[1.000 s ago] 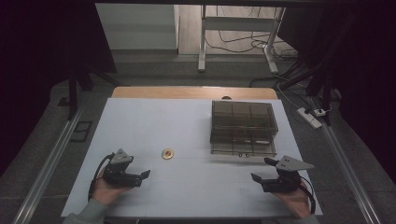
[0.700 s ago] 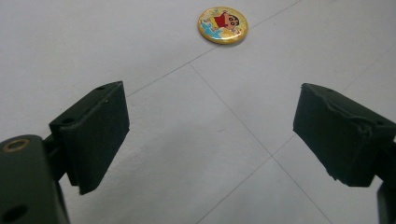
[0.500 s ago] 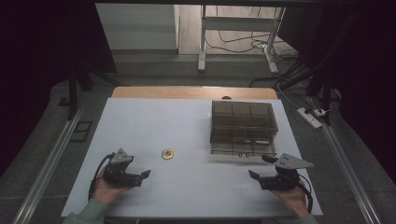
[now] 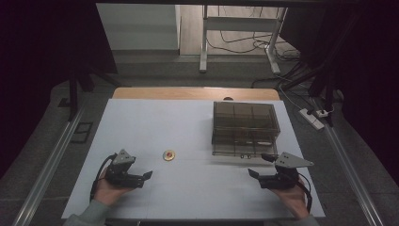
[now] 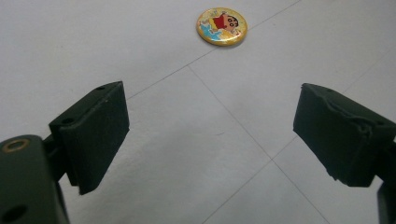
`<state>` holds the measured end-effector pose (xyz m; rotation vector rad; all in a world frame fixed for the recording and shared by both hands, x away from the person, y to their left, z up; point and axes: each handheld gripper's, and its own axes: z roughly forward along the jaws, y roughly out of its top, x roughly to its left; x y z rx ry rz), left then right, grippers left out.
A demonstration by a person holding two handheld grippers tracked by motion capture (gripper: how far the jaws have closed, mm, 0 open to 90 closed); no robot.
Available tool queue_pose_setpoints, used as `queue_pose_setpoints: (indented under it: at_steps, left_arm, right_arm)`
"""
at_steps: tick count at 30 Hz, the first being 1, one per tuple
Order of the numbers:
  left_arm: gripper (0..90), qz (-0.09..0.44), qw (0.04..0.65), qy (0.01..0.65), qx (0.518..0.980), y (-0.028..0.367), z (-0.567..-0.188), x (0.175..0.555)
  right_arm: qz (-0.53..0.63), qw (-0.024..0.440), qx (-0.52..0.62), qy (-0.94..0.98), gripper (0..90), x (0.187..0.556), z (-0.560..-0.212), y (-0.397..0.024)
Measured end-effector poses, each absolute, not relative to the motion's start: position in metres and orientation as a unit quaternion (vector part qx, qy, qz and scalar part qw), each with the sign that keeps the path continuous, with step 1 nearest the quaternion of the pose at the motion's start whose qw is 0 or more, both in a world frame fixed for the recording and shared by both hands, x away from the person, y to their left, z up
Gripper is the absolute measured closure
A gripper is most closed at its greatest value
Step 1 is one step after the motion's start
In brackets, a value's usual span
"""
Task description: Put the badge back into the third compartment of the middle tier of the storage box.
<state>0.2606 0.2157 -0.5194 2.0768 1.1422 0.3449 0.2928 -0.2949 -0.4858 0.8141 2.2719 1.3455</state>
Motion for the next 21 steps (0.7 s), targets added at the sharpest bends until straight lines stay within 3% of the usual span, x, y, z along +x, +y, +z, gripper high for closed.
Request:
queue_pose_setpoints:
  at_steps: [21]
  left_arm:
    - [10.9, 0.135, 0.363, 0.444, 0.808, 0.216, -0.520, 0.261]
  right_arm:
    - [0.496, 0.180, 0.267, 0.807, 19.3, 0.302, -0.478, -0.271]
